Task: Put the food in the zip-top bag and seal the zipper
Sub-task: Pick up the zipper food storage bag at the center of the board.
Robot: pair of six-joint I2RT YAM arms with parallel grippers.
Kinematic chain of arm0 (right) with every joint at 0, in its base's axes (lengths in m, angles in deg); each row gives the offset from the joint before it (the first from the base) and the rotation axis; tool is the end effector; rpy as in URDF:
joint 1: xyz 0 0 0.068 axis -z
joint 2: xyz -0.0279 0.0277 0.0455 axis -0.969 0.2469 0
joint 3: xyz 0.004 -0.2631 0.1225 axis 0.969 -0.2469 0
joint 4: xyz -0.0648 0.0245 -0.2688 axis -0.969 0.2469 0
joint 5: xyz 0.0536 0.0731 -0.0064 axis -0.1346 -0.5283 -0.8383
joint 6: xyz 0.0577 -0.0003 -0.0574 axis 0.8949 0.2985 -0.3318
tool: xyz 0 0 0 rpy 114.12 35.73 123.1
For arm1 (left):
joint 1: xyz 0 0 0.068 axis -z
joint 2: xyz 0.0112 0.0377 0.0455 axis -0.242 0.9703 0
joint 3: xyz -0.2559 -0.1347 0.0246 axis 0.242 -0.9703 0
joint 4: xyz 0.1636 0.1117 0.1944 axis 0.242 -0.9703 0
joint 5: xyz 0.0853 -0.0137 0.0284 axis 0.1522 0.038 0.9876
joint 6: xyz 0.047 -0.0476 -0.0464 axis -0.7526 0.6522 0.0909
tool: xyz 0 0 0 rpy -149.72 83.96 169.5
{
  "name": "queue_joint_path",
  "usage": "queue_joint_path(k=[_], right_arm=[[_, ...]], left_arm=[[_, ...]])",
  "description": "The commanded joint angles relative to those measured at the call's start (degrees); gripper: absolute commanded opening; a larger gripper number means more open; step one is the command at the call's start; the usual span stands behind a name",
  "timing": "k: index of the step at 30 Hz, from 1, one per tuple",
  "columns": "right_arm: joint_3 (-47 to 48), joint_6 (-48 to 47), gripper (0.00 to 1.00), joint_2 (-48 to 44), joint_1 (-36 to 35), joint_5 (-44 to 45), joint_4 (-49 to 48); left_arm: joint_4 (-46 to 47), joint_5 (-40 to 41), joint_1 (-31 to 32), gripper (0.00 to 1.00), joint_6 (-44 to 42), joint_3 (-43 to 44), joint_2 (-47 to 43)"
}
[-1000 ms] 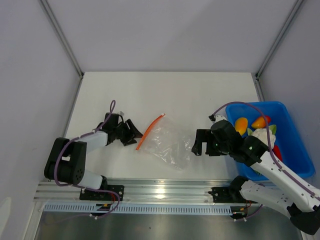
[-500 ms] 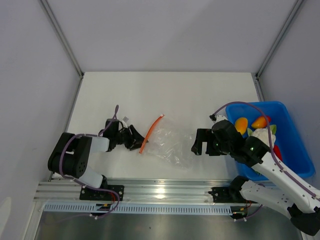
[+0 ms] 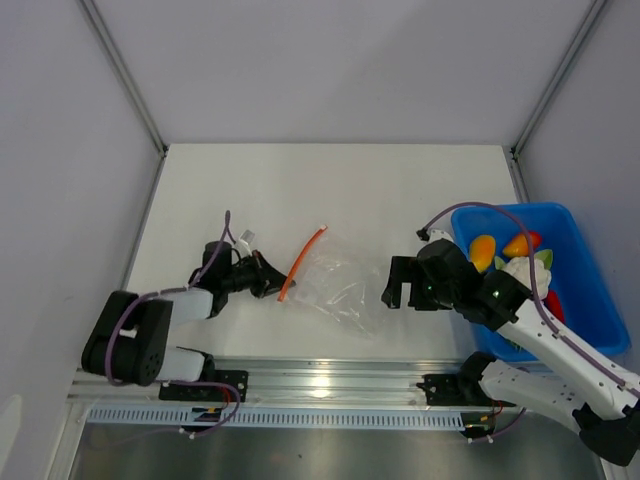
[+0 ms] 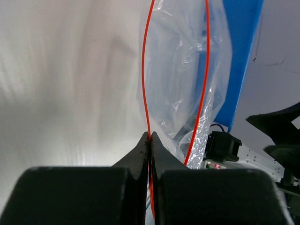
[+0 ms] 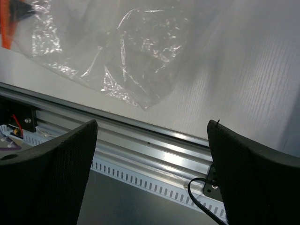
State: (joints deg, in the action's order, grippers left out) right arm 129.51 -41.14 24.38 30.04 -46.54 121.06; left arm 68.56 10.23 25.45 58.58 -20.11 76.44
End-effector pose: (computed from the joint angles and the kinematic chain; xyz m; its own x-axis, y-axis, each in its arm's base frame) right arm 0.1389 0.1317 0.2988 -0.8237 0.0314 -0.5662 -0.1997 0.9184 0.3415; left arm 0.2347 -0.0979 0.1107 -0.9039 -0.4092 -0.1248 -0.0764 0.4416 -0.8940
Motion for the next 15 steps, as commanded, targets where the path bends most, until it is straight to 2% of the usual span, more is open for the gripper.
queue_joint_path(k=[1, 5, 7, 10, 13, 15], right_arm=[[3.18, 1.29, 0.99, 1.63, -0.82, 6.3, 1.71], [9.51, 3.3, 0.99, 7.43, -3.27, 16.31, 9.6], [11.8, 4.45, 0.99, 10.32, -5.12, 19.32, 10.86], [15.84, 6.65, 0.99, 13.4, -8.55, 24.43, 11.48], [19.97, 3.32, 1.0, 15.78, -11.45, 23.73, 9.55], [22.7, 2.96, 0.99, 16.67, -14.6, 26.78, 8.75]], left_arm=[[-2.46, 2.86, 1.38, 0.01, -3.62, 1.02, -11.2], [-23.87, 15.68, 6.12, 0.01, -13.8, 6.73, -26.75], [-28.65, 22.61, 9.64, 0.01, -15.93, 9.46, -34.38], [-36.22, 29.3, 12.98, 0.0, -18.83, 13.85, -40.9], [-41.41, 32.14, 14.92, 0.01, -20.68, 17.9, -43.82], [-44.65, 33.63, 15.97, 0.01, -22.09, 21.14, -45.59]])
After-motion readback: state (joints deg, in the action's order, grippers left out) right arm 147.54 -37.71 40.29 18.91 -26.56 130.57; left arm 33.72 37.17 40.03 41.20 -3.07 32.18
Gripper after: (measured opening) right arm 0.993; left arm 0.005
